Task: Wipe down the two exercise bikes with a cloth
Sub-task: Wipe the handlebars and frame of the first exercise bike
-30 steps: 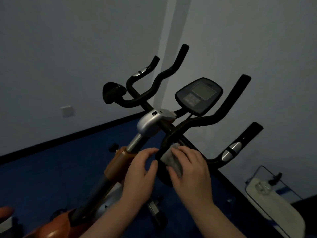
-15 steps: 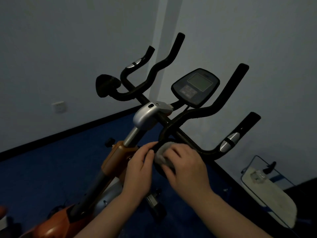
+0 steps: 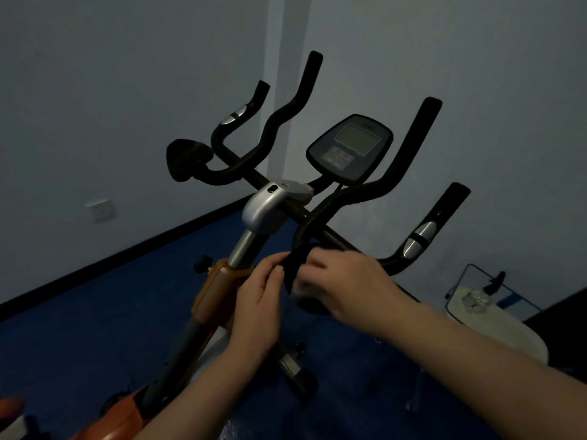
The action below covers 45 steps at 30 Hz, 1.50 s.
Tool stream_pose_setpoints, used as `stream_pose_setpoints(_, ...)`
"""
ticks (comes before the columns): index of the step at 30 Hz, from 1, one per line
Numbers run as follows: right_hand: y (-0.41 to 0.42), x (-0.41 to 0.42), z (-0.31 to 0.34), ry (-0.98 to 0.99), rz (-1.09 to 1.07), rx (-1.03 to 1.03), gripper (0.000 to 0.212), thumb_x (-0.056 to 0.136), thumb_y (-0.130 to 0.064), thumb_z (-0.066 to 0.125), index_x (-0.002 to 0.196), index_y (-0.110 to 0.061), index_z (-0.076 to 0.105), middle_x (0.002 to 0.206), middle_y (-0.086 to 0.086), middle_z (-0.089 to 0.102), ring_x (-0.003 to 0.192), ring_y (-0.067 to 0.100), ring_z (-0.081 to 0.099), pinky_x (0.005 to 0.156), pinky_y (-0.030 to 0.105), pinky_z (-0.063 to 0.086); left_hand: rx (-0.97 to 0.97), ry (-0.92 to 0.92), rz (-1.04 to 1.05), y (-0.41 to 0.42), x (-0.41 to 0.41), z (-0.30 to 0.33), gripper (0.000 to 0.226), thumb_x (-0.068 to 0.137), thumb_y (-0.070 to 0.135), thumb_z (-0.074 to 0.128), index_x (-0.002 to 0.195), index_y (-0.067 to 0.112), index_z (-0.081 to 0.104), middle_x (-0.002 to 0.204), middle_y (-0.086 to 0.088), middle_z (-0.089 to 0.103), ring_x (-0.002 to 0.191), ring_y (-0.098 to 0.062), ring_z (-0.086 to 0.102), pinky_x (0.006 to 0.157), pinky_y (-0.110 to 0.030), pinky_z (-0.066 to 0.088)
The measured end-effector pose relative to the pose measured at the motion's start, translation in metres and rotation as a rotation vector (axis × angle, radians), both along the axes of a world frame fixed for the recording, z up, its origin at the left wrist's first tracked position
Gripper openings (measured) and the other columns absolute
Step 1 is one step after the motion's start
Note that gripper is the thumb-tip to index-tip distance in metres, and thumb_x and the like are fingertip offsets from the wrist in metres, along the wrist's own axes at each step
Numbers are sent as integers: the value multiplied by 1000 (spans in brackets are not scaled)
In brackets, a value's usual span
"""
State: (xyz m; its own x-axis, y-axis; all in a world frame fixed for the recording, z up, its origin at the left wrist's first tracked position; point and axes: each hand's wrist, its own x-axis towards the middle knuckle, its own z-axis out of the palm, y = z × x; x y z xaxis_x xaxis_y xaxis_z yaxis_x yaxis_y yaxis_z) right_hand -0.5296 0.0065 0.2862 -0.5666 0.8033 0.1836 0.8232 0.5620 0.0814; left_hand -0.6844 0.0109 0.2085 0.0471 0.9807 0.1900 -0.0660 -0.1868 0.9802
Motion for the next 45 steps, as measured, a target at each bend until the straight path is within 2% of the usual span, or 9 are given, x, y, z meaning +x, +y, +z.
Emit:
stream_pose_setpoints(4, 2, -4, -2, 93, -110, 4, 21, 82, -21, 63, 103, -21, 63, 102, 1, 60, 87, 22, 56, 72, 37, 45, -2, -22, 10, 3, 3, 3, 29, 99, 15, 40, 110, 26, 65, 102, 11, 69, 97, 0, 63, 76, -7, 45)
stream_pose_setpoints(9, -15, 2, 6, -14, -3, -168, 22, 79, -23, 64, 99, -28, 57, 99, -4, 56, 81, 22, 59, 65, 31, 41, -18, -27, -27, 8, 5, 6, 27, 99, 17, 43, 112, 26, 64, 104, 10, 69, 99, -2, 64, 78, -12, 49)
stream_pose_setpoints(14, 16, 21, 31, 474, -287, -48, 13, 83, -36, 62, 95, -32, 56, 98, -9, 52, 87, 14, 55, 70, 37, 50, 26, 9, -45, 18, 11, 18, 23, 97, 17, 47, 110, 25, 64, 106, 5, 67, 100, -3, 62, 80, -16, 50)
stream_pose_setpoints(17, 24, -6, -1, 374, -474, -46, 19, 91, -41, 50, 105, -28, 53, 105, -4, 49, 98, 16, 49, 76, 38, 48, 3, -4, 3, 15, 20, 19, 21, 96, 16, 47, 105, 25, 64, 102, 5, 67, 98, -9, 63, 84, -29, 51)
stream_pose_setpoints(22, -1, -14, -34, 457, -604, 17, 31, 94, -41, 41, 124, -31, 41, 120, -2, 44, 104, 16, 46, 76, 34, 49, -21, -12, 81, 4, 31, 12, 24, 97, 14, 45, 112, 28, 58, 109, 6, 64, 103, -8, 61, 88, -31, 50)
stream_pose_setpoints(28, 11, -11, -25, 436, -692, -159, 32, 101, -40, 28, 121, -19, 41, 114, 9, 48, 91, 22, 52, 67, 34, 44, 89, 125, 183, 5, 26, 11, 30, 95, 7, 50, 117, 23, 63, 107, 5, 58, 95, 12, 55, 77, 0, 40)
stream_pose_setpoints(36, -15, 0, -33, 441, -781, -214, 28, 98, -48, 26, 105, -23, 35, 89, -2, 59, 66, 15, 51, 46, 29, 32, 112, 186, 200, 6, 23, 8, 31, 94, 6, 51, 117, 24, 64, 103, 4, 59, 89, 12, 55, 75, 0, 40)
stream_pose_setpoints(41, 20, -1, -17, 368, -657, -282, 31, 100, -43, 26, 111, -17, 39, 94, 6, 60, 75, 23, 53, 59, 35, 41, 105, 183, 244, 4, 29, 7, 30, 95, 8, 50, 116, 25, 63, 103, 4, 58, 90, 11, 55, 76, -1, 41)
stream_pose_setpoints(45, -6, 9, -25, 420, -704, -272, 28, 98, -49, 26, 102, -23, 35, 82, -3, 57, 68, 16, 53, 52, 31, 37, 76, 148, 262, 3, 33, 6, 31, 96, 11, 50, 114, 32, 62, 103, 6, 57, 90, 6, 57, 75, -3, 43)
